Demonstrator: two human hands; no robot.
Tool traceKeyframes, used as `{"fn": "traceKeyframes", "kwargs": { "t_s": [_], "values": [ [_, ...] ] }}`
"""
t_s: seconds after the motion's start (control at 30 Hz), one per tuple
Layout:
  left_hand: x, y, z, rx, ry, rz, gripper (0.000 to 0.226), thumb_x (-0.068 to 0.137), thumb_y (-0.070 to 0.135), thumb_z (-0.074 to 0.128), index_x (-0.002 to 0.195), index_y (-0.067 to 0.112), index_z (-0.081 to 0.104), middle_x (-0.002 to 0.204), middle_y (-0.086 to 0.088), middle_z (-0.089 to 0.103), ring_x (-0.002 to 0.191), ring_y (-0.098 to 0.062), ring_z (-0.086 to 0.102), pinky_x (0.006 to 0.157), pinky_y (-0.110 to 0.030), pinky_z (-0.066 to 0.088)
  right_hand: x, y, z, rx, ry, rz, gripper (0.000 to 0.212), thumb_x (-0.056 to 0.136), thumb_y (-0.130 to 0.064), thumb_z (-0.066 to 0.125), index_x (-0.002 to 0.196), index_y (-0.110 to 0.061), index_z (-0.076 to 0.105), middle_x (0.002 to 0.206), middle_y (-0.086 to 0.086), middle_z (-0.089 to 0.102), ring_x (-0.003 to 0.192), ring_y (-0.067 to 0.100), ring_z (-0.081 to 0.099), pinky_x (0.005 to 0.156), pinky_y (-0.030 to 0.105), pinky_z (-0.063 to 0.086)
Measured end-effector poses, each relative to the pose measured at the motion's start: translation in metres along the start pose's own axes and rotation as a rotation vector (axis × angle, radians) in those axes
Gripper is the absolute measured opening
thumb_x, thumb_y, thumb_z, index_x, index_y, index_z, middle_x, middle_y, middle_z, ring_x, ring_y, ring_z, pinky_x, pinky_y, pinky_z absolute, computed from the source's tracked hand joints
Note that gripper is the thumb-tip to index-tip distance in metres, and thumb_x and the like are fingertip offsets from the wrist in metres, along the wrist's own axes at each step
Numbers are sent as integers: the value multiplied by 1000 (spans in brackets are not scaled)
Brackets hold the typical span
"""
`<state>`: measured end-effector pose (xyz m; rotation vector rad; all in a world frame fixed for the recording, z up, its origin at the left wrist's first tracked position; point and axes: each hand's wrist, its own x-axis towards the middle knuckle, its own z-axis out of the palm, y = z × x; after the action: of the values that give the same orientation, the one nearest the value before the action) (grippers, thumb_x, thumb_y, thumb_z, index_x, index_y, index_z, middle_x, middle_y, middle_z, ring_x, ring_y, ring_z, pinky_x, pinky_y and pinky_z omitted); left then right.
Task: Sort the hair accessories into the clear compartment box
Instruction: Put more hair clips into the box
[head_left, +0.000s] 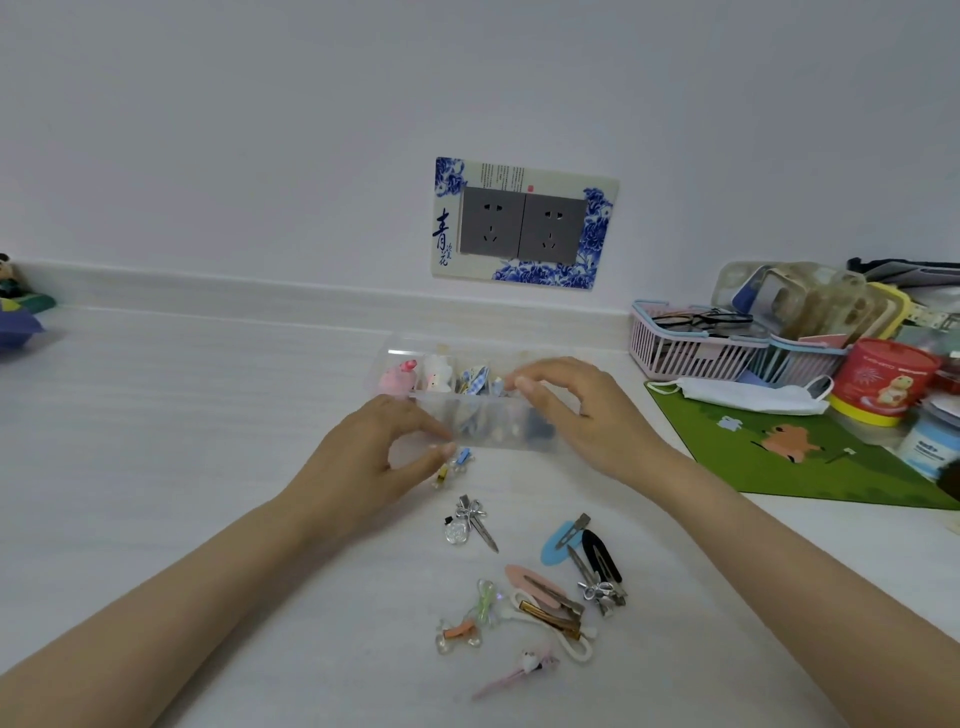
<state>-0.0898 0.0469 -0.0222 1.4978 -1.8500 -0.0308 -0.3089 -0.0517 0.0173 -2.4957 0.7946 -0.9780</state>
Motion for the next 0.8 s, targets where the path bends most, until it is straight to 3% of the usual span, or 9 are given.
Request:
{"fn": "traceKeyframes", "kwargs": {
  "t_s": [0.1,0.23,0.37,0.47,0.6,0.67,0.8],
  "values": [
    [-2,-5,-1,44,-101,-86,25,77,54,61,97,39,67,98,22,62,87,4,53,74,-24,44,-25,-5,8,109,-89,61,23,90,-42,52,98,-29,69,102,-19,66,100,-6,54,91,14,38],
    [-4,-4,2,67,-126,-128,23,70,55,70,88,41,67,87,27,60,83,7,51,68,-16,41,-38,0,22,130,-212,160,17,89,-36,58,97,-26,69,98,-17,67,95,-6,56,87,21,42],
    [-6,1,6,58,-142,-129,22,71,51,72,87,37,69,84,22,65,79,4,54,69,-22,45,-39,2,26,141,-224,199,16,88,-38,58,95,-28,69,97,-15,67,93,-4,58,88,25,46],
    [-6,5,6,80,-124,-119,16,74,44,72,84,32,71,77,24,62,73,5,53,64,-18,42,-41,2,25,159,-219,223,16,88,-39,59,94,-29,69,97,-16,68,93,-5,58,86,23,45],
    [-4,5,8,109,-153,-54,13,81,35,69,89,27,72,81,15,66,69,1,52,63,-13,39,-41,2,25,209,-196,245,15,88,-35,59,95,-27,70,98,-13,69,94,-3,59,88,26,47],
    [-4,7,9,-28,-123,-87,9,83,30,68,87,23,73,77,13,68,67,-1,56,63,-15,42,-40,2,26,243,-171,235,14,88,-31,61,99,-25,69,101,-9,70,96,0,61,89,26,47],
    [0,20,12,-547,-6,-288,12,84,26,65,77,21,74,65,13,72,60,0,59,61,-13,47,-37,-6,29,467,-84,233,21,81,-22,70,101,-26,66,101,-4,71,96,7,66,88,20,50]
  ]
}}
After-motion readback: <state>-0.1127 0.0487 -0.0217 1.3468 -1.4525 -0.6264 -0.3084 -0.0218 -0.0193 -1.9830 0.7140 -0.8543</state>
